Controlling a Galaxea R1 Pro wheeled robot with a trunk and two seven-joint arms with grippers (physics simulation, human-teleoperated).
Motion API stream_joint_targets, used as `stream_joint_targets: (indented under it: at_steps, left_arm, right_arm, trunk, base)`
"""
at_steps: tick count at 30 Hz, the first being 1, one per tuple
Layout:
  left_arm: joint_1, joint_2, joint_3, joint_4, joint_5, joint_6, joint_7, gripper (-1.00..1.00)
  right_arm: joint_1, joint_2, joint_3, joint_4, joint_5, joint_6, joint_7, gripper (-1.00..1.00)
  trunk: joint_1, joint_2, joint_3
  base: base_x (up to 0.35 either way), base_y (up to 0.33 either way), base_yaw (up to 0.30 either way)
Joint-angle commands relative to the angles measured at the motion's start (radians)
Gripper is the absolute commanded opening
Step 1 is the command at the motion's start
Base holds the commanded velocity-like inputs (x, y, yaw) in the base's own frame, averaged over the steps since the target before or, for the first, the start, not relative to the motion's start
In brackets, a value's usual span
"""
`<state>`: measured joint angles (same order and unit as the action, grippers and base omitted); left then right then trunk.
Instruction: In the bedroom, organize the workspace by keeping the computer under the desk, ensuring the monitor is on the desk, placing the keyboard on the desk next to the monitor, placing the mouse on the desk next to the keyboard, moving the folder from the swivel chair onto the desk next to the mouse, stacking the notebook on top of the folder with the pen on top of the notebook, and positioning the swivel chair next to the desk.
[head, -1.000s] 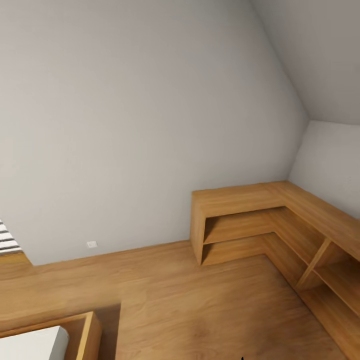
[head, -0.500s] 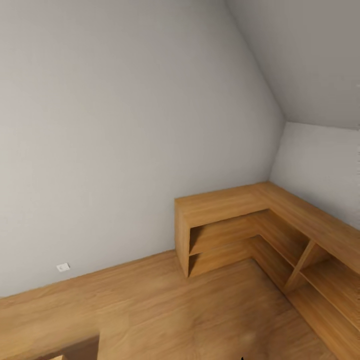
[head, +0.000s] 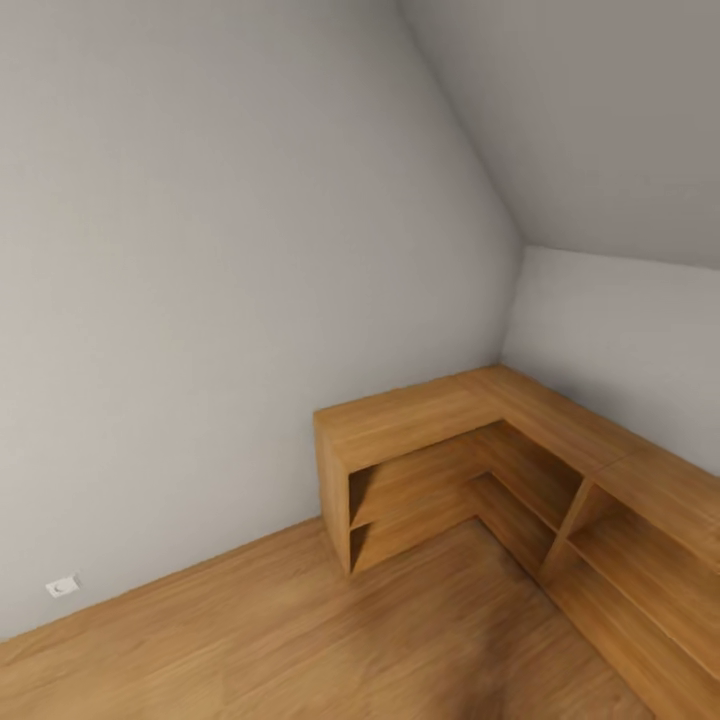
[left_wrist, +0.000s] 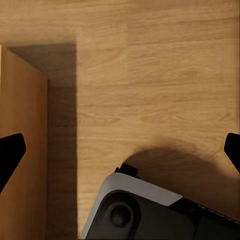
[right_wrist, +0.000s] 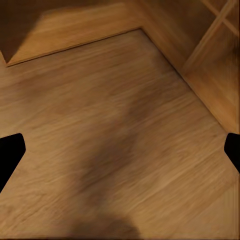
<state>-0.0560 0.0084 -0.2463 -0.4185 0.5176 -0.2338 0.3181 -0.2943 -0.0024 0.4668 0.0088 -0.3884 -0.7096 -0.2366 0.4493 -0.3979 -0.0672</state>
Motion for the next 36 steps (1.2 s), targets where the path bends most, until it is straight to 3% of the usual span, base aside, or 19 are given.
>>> stream_joint_targets:
  at_steps: [1,10,17,24,36]
  left_arm:
    - [-0.001,0.001,-0.008,0.014,0.008,-0.005,0.007,1.00]
    - [-0.001,-0.001,-0.006,0.207,0.007,-0.045,0.004,1.00]
    - [-0.001,0.000,-0.004,0.339,0.010,-0.185,-0.080,1.00]
    - [-0.001,-0.007,-0.004,0.389,0.011,-0.238,-0.140,1.00]
    - [-0.001,-0.018,-0.005,0.394,0.009,-0.242,-0.147,1.00]
  right_arm:
    - [0.001,0.000,0.008,0.005,-0.003,-0.004,-0.006,1.00]
    - [0.085,-0.003,0.007,0.013,-0.003,-0.013,-0.006,1.00]
    - [0.165,-0.009,0.006,0.014,-0.003,-0.072,-0.006,1.00]
    - [0.205,-0.002,0.007,0.015,-0.005,-0.168,-0.007,1.00]
    - [0.208,0.012,0.007,0.014,-0.009,-0.177,-0.009,1.00]
  trunk:
    - [0.001,-0.002,-0.001]
    - [0.001,-0.002,0.006]
    - [0.001,-0.002,0.012]
    - [0.001,-0.002,0.019]
    - [0.001,-0.002,0.023]
  base:
    - [0.025,0.000,-0.238]
    - [0.007,0.000,-0.235]
    - [0.001,0.000,-0.222]
    - [0.000,0.000,-0.218]
    - [0.147,0.000,-0.250]
